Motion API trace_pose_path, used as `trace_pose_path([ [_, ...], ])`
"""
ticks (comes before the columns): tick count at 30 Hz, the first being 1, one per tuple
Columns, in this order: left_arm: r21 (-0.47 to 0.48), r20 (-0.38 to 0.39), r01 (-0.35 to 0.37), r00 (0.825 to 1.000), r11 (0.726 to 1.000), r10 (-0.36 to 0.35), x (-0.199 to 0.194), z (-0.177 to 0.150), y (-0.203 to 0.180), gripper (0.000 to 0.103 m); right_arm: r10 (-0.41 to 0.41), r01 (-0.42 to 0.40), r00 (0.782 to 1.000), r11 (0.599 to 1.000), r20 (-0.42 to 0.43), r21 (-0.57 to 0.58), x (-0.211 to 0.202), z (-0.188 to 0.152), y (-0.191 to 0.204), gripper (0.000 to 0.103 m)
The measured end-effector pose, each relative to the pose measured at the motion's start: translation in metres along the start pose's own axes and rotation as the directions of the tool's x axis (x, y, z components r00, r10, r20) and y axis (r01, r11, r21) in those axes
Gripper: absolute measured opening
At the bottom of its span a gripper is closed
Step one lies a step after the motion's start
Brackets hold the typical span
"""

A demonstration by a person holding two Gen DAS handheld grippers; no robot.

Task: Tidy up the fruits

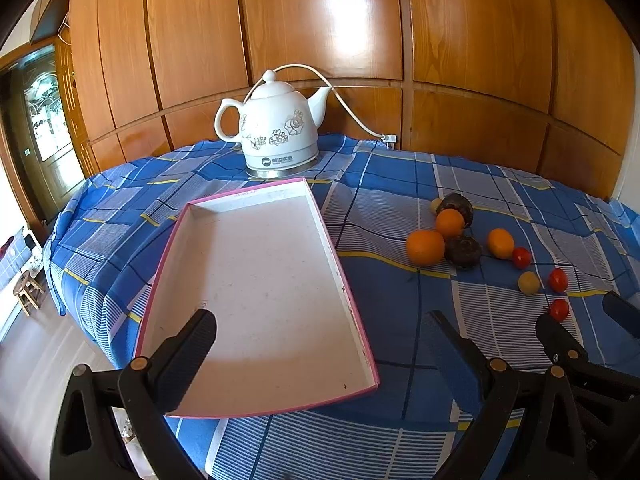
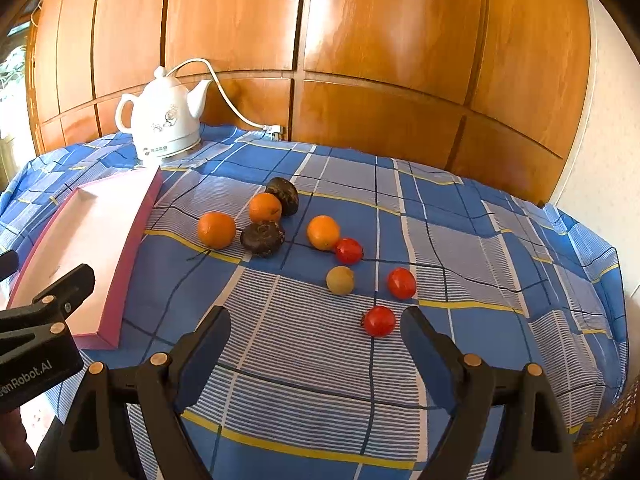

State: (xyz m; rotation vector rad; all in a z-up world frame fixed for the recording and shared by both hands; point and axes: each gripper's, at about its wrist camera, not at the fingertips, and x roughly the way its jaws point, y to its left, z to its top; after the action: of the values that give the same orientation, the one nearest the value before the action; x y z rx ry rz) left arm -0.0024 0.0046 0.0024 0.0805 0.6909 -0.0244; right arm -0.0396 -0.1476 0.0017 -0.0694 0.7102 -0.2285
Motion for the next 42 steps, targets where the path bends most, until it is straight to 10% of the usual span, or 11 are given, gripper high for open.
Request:
trace_pose_path([
  [42, -0.002, 0.019, -0.013, 1.000, 1.000, 0.013, -0.0056, 0.0035, 0.0078, 0.103, 0.066, -0.067, 0.998, 0.998, 0.013, 0.015, -0.0030, 0.0010, -0.0006, 0.084],
])
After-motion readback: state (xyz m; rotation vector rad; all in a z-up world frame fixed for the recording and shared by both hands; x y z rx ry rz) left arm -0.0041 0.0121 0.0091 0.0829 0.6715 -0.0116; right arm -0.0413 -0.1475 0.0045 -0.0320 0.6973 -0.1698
